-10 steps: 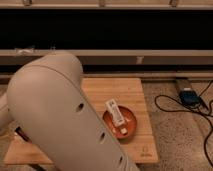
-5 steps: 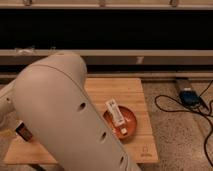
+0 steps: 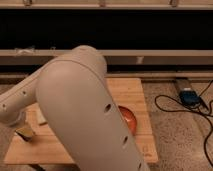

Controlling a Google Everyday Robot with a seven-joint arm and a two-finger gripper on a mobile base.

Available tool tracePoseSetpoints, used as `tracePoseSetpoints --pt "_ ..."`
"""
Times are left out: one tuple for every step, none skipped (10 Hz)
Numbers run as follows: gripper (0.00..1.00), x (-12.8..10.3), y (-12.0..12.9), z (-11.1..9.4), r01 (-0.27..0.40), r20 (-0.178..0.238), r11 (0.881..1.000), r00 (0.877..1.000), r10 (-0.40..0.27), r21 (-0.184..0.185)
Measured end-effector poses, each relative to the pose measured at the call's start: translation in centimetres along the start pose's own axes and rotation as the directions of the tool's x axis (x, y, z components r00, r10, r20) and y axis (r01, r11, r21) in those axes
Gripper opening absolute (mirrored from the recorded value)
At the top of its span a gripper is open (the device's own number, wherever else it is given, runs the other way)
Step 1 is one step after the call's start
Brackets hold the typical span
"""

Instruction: Knock the eraser over

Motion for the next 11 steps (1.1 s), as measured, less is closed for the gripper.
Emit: tracePoseSetpoints --pt "0.80 1.6 -0.3 0.1 -0.001 0.004 1.000 1.000 0.001 -0.013" --pt "0.80 2.8 -0.3 0.3 0.002 0.007 1.000 1.000 -0.002 -0.030" --pt "0.80 3.9 0.2 0.8 0.005 0.007 0.999 1.000 -0.005 -0.051" --pt "0.80 4.6 0.7 1.5 0.015 0.005 0.997 1.000 -0.015 -0.069" --pt "0.80 4.9 1.5 2.4 0.042 0.006 0.994 0.999 -0.041 -0.097" --pt "0.80 4.9 2.0 3.0 0.062 0.008 0.992 0.998 -0.062 -0.114" --pt "0.80 5.0 2.5 3.5 0.074 0.008 0.989 0.997 -0.073 -0.132" --pt "0.80 5.6 3.1 4.3 0.082 0.000 0.986 0.997 -0.083 -0.148" --pt "0.80 6.4 4.1 4.8 0.086 -0.007 0.982 0.996 -0.089 -0.167" --pt "0.80 7.2 5.2 5.3 0.091 -0.012 0.979 0.995 -0.094 -0.185" --pt "0.80 7.8 6.8 5.8 0.098 -0.009 0.973 0.995 -0.102 -0.207"
